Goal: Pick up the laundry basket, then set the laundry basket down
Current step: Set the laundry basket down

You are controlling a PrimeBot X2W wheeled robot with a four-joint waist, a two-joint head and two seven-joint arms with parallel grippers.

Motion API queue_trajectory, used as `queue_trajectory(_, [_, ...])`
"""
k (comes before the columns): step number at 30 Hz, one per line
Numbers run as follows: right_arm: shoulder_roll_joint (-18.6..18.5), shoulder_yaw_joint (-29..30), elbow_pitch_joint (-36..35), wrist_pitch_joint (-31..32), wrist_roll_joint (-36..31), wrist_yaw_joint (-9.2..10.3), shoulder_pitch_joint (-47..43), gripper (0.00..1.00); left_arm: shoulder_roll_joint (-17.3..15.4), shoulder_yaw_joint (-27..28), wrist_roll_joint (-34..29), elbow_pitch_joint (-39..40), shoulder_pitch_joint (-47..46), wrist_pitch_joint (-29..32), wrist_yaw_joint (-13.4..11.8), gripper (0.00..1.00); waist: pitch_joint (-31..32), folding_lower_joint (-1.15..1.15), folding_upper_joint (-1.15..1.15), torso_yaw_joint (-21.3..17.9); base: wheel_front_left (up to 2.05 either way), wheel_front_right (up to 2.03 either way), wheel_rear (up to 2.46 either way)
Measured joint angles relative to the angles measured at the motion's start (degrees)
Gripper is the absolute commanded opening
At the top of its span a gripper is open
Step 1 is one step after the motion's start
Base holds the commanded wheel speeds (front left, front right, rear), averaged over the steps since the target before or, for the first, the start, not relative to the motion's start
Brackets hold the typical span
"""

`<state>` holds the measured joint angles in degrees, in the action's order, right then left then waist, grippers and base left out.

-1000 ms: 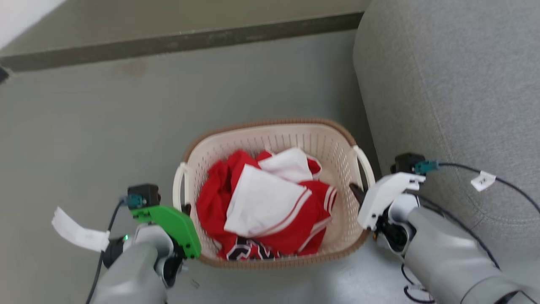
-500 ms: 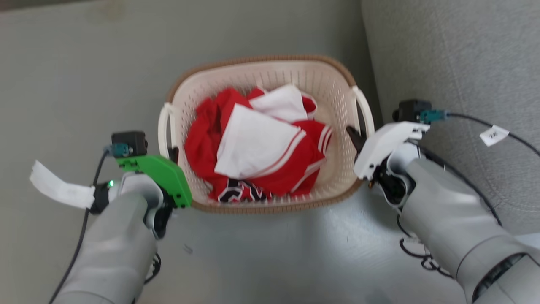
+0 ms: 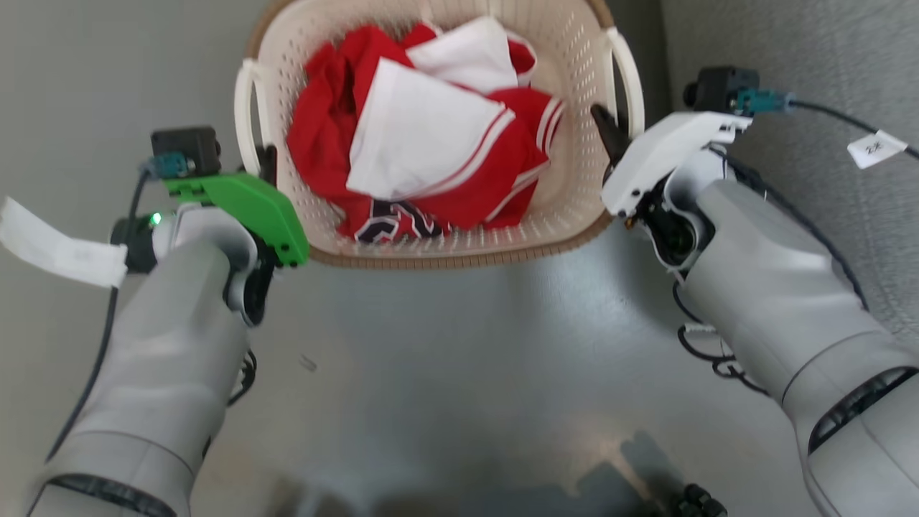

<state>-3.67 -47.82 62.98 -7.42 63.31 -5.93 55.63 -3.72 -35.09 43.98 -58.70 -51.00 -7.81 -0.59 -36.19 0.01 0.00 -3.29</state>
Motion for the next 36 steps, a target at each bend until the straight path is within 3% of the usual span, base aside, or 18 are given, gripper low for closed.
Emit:
queue_trajectory(20, [-0.9, -0.5, -1.8, -2.3, -0.4, 0.07, 8.7, 0.0, -0.5, 1.3, -1.5, 0.2, -9.0, -2.4, -1.5, 0.0, -13.4, 0.0, 0.0, 1.2, 0.0, 0.0, 0.0])
queue_trajectory(36, [-1.3, -1.3, -3.3, -4.7, -0.2, 0.43, 10.4, 0.0, -0.7, 1.5, -2.4, -0.4, -11.9, -4.4, -1.7, 0.0, -17.4, 0.0, 0.0, 1.1, 0.0, 0.0, 0.0])
